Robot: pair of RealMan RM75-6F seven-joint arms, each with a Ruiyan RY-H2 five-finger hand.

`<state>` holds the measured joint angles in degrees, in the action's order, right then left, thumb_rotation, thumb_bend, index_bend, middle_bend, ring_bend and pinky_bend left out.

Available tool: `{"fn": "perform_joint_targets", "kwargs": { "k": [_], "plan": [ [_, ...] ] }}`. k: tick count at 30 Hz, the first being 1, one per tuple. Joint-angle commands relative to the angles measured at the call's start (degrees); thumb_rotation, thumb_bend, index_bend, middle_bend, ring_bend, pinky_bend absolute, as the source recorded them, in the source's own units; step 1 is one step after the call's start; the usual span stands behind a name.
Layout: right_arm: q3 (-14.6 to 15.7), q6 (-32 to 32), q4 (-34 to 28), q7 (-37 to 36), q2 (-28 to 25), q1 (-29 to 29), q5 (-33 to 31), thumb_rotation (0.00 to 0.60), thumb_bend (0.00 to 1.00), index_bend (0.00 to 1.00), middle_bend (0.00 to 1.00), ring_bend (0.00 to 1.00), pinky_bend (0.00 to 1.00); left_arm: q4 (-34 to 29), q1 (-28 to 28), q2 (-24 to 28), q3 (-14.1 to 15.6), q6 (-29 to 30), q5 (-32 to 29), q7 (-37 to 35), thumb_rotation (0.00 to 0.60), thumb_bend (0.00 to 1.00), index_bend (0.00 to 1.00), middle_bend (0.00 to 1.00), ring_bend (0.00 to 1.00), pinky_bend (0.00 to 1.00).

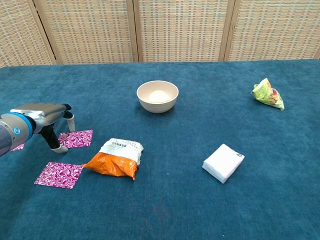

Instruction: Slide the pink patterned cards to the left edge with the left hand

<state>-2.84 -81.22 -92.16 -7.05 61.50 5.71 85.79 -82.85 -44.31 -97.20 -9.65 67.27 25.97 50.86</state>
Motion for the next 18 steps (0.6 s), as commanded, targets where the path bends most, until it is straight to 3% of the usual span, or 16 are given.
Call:
{"fn": "perform_joint_targets", "kwargs": {
  "k": [1, 18],
  "plan": [
    [0.00, 0.02, 0.02, -0.03, -0.01, 0.00, -0.03, 0.600, 0.05, 0.00, 0.00, 0.00, 0.00, 0.23, 0.12, -0.05, -0.07, -0.09, -0.02, -0.09, 0.600, 0.35, 0.36, 0.00, 0.00, 0.00],
    [0.03, -0.09, -0.04, -0.05, -0.09, -0.06, 0.01, 0.600, 0.05, 0.00, 0.00, 0.00, 0.00, 0.25, 0.91, 0.37, -0.23, -0.23, 1.08, -0.94, 0.600, 0.36, 0.43, 0.00, 0.00, 0.00]
  ]
}}
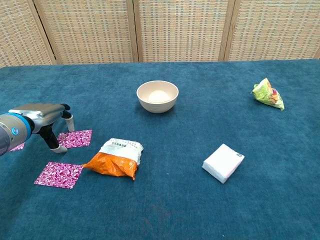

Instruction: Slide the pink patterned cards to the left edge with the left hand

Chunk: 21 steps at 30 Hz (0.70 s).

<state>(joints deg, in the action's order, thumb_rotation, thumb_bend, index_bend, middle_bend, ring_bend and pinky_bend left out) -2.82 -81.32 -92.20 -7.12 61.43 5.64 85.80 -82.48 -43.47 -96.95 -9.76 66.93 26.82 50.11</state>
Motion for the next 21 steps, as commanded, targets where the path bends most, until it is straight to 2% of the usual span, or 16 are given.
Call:
{"fn": "perform_joint_targets", "kwargs": {
  "k": [1, 14, 21],
  "plan": [
    [0.00, 0.01, -0.01, 0.04, 0.00, 0.00, -0.01, 0.600, 0.05, 0.00, 0.00, 0.00, 0.00, -0.20, 0.11, 0.20, -0.19, 0.18, 0.41, -0.32, 0.600, 0.36, 0.43, 0.00, 0.00, 0.00],
    [-0.02, -0.05, -0.04, -0.06, -0.08, -0.05, -0.07, 0.600, 0.05, 0.00, 0.00, 0.00, 0.00, -2.17, 0.70, 2.12, -0.62, 0.68, 1.28, -0.95, 0.600, 0.36, 0.43, 0.00, 0.00, 0.00],
    [-0.04, -0.01, 0.00, -0.07, -0.10, -0.06, -0.14, 0.600, 0.05, 0.00, 0.00, 0.00, 0.00, -4.53, 1.72, 4.84, -0.41, 1.60, 2.28, -1.79, 0.600, 0.36, 0.43, 0.00, 0.00, 0.00]
  ]
}}
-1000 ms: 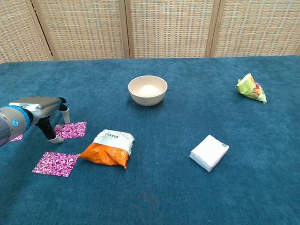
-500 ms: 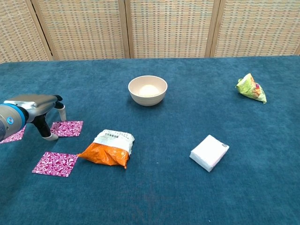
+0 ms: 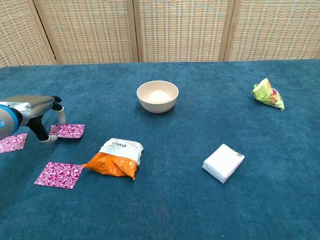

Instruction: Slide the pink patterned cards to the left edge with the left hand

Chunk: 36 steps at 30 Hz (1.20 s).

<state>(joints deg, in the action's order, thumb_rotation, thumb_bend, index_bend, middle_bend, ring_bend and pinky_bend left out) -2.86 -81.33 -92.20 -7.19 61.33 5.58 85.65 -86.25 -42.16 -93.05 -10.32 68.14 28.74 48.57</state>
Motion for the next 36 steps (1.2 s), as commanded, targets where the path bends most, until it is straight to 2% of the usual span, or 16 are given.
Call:
{"fn": "perform_joint_targets", "kwargs": {
  "k": [1, 11, 14, 21, 36],
  "plan": [
    [-0.01, -0.05, 0.00, 0.00, -0.01, -0.01, 0.04, 0.600, 0.05, 0.00, 0.00, 0.00, 0.00, -1.41, 0.73, 1.68, 0.20, 0.67, 0.62, -0.55, 0.600, 0.36, 0.43, 0.00, 0.00, 0.00],
    [0.00, -0.24, -0.15, 0.21, -0.01, -0.09, 0.12, 0.600, 0.05, 0.00, 0.00, 0.00, 0.00, -5.39, 4.30, 7.55, 2.44, 2.06, 3.17, -3.52, 0.600, 0.35, 0.43, 0.00, 0.00, 0.00],
    [0.05, -0.37, -0.22, 0.34, -0.01, -0.14, 0.26, 0.600, 0.05, 0.00, 0.00, 0.00, 0.00, -6.49, 6.54, 10.08, 3.97, 2.53, 4.22, -5.52, 0.600, 0.35, 0.43, 0.00, 0.00, 0.00],
    [0.21, -0.58, -0.51, 1.14, 0.15, -0.18, 0.67, 0.600, 0.05, 0.00, 0.00, 0.00, 0.00, -4.92, 9.81, 13.84, 5.46, 1.33, 6.33, -10.03, 0.600, 0.34, 0.43, 0.00, 0.00, 0.00],
    [0.07, -0.62, -0.47, 1.34, 0.28, -0.19, 0.42, 0.600, 0.05, 0.00, 0.00, 0.00, 0.00, 0.55, 10.97, 12.74, 5.22, -1.65, 6.34, -11.67, 0.600, 0.31, 0.43, 0.00, 0.00, 0.00]
  ]
}}
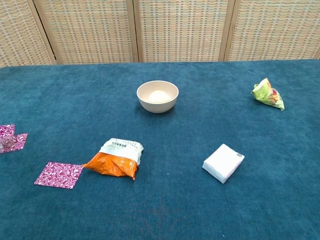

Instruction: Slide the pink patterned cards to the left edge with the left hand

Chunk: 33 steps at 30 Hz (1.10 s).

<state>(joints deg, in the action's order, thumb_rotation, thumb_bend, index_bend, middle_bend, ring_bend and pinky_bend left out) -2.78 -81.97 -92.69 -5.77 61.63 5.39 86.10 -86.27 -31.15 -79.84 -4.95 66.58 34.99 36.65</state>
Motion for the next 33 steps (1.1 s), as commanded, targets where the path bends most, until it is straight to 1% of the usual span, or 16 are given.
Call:
{"fn": "perform_joint_targets", "kwargs": {
  "k": [1, 11, 21, 33],
  "plan": [
    [-0.02, 0.05, 0.04, -0.14, -0.02, 0.01, -0.04, 0.600, 0.05, 0.00, 0.00, 0.00, 0.00, 0.73, -0.02, -0.60, -0.22, -0.02, 0.21, 0.27, 0.600, 0.31, 0.42, 0.00, 0.00, 0.00],
    [-0.01, -0.02, 0.10, -0.32, -0.05, 0.00, 0.07, 0.600, 0.05, 0.00, 0.00, 0.00, 0.00, 1.39, 0.43, -1.13, -0.52, 0.53, 1.39, 0.56, 0.600, 0.22, 0.38, 0.00, 0.00, 0.00],
    [0.01, 0.09, -0.08, -0.09, -0.07, 0.03, 0.01, 0.600, 0.05, 0.00, 0.00, 0.00, 0.00, 2.90, 0.69, -1.60, -1.15, -0.35, 1.14, 0.58, 0.600, 0.21, 0.36, 0.00, 0.00, 0.00],
    [-0.05, 0.12, 0.02, -0.32, -0.10, 0.01, -0.14, 0.600, 0.05, 0.00, 0.00, 0.00, 0.00, 3.47, 0.93, -2.49, -1.61, -0.48, 1.83, 0.70, 0.600, 0.18, 0.36, 0.00, 0.00, 0.00]
  ]
}}
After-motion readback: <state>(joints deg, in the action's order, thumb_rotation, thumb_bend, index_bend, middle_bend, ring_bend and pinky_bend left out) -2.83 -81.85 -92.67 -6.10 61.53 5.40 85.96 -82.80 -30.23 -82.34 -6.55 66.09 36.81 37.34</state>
